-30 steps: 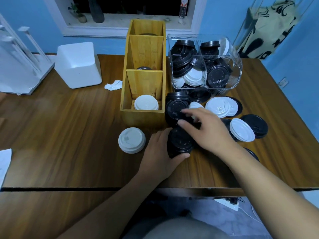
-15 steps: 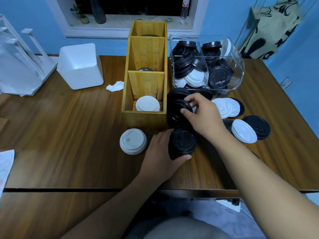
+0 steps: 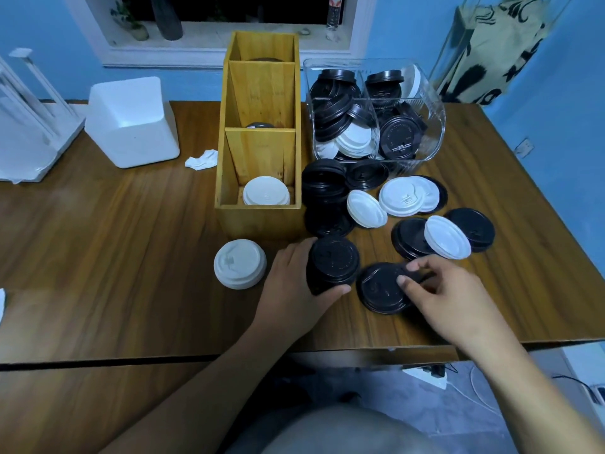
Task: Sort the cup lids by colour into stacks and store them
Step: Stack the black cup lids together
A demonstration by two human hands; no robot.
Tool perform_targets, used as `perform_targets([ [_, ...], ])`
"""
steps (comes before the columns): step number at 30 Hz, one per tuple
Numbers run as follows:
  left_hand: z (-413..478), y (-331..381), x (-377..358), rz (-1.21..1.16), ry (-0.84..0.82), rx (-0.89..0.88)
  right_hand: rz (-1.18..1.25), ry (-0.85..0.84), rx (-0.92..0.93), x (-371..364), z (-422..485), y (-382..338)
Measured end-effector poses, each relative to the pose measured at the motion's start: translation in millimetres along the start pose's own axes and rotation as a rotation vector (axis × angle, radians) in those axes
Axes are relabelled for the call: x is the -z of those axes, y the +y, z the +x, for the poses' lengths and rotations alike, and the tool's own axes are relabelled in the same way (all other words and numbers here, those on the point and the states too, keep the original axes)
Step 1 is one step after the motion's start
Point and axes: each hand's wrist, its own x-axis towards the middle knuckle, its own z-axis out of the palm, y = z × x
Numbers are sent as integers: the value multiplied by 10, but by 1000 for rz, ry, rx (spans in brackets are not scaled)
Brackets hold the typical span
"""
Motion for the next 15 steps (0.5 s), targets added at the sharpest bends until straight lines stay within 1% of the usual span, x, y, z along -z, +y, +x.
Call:
perform_targets([
  [3, 1, 0, 0, 3, -1, -3, -265, -8, 78, -43, -58, 19],
  [5, -5, 0, 2, 11, 2, -8, -374, -42, 130, -57, -77, 72],
  [7, -10, 1, 0, 13, 5, -9, -368, -38, 202, -33, -92, 102],
  [9, -13, 5, -1, 15, 15, -12, -319, -37, 332, -26, -115, 112],
  [12, -14, -3, -5, 17, 20, -13, -400, -110, 495, -110, -133, 99],
  [13, -14, -4, -8, 16, 18, -13, -409, -129, 522, -158, -128, 112],
  [15, -15, 1, -9, 16, 14, -15, -352, -140, 543, -209, -117, 128],
])
